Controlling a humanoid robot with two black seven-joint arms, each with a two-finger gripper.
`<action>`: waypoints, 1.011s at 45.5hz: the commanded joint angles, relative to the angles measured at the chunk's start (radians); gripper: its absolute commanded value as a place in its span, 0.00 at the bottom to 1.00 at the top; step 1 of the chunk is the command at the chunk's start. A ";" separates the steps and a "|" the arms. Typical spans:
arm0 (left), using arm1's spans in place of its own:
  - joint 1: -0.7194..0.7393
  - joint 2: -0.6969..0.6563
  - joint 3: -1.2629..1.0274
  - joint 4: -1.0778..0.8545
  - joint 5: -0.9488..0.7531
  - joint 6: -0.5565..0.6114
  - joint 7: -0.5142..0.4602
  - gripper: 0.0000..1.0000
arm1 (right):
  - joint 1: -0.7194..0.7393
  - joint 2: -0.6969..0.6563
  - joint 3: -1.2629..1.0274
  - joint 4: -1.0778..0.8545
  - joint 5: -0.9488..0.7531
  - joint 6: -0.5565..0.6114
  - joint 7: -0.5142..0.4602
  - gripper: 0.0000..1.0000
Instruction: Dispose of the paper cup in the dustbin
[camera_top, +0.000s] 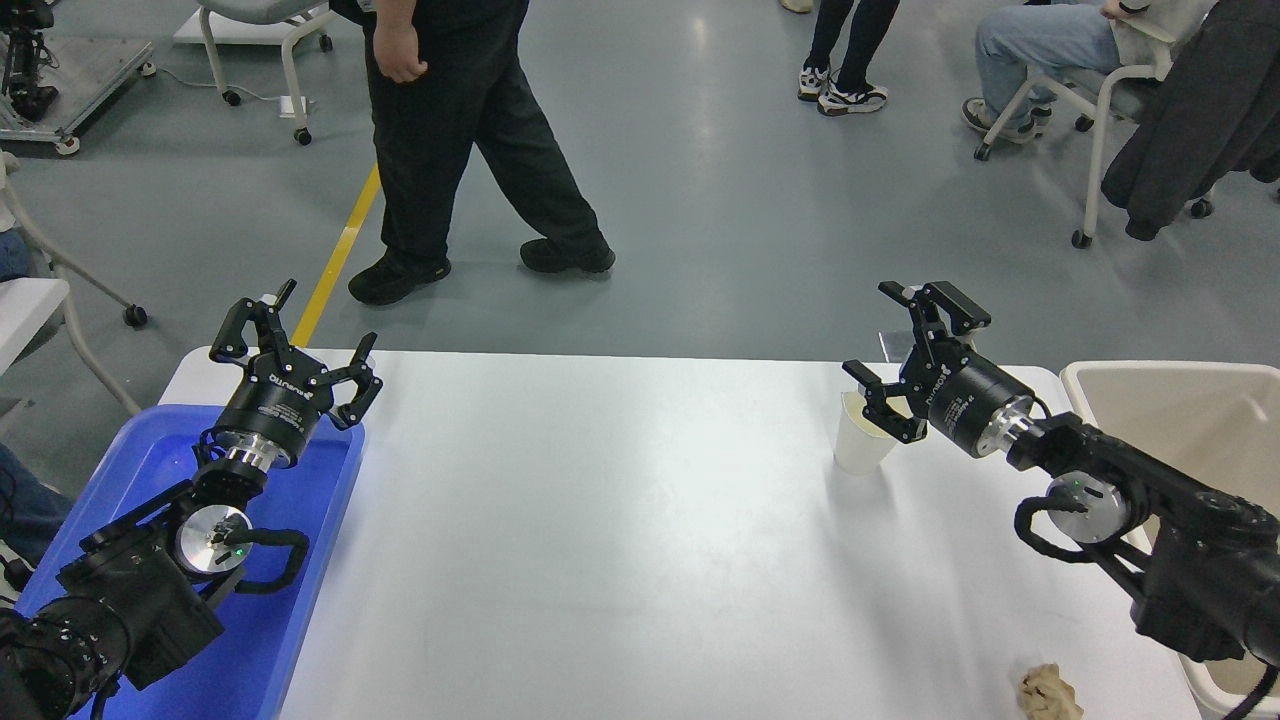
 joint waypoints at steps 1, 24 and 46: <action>0.000 0.000 0.000 -0.001 -0.001 0.000 0.001 1.00 | 0.075 -0.038 -0.108 0.009 -0.233 -0.047 0.000 1.00; 0.000 0.000 0.000 -0.001 -0.001 0.000 0.001 1.00 | 0.162 -0.120 -0.269 0.031 -0.692 -0.060 0.002 1.00; 0.000 0.000 0.000 -0.001 -0.001 0.000 0.001 1.00 | 0.181 -0.103 -0.369 0.025 -0.837 -0.121 -0.006 1.00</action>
